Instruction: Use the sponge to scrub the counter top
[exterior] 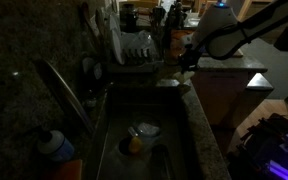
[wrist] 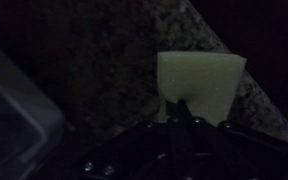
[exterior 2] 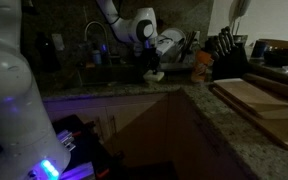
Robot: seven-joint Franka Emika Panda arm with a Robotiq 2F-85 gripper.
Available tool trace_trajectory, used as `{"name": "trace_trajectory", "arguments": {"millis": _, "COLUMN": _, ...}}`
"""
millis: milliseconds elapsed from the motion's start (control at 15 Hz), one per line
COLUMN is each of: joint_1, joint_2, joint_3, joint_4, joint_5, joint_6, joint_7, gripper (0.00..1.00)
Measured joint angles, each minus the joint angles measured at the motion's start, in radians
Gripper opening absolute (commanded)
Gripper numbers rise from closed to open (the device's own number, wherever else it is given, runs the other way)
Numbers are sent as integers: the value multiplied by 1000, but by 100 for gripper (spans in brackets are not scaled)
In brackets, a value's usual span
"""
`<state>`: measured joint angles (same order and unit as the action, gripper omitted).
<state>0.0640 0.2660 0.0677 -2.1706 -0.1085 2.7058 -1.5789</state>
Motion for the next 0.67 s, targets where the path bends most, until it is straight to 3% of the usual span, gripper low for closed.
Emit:
{"name": "trace_trajectory", "arguments": {"millis": 200, "joint_1": -66, "joint_2": -78, "joint_3": 51, "joint_4": -10, "joint_5": 121, "joint_6": 16, "joint_7": -54, "gripper": 3}}
{"name": "trace_trajectory", "arguments": {"millis": 667, "joint_1": -72, "joint_2": -43, "joint_3": 96, "joint_4": -40, "joint_5": 155, "joint_6": -12, "joint_7": -95, "gripper": 1}}
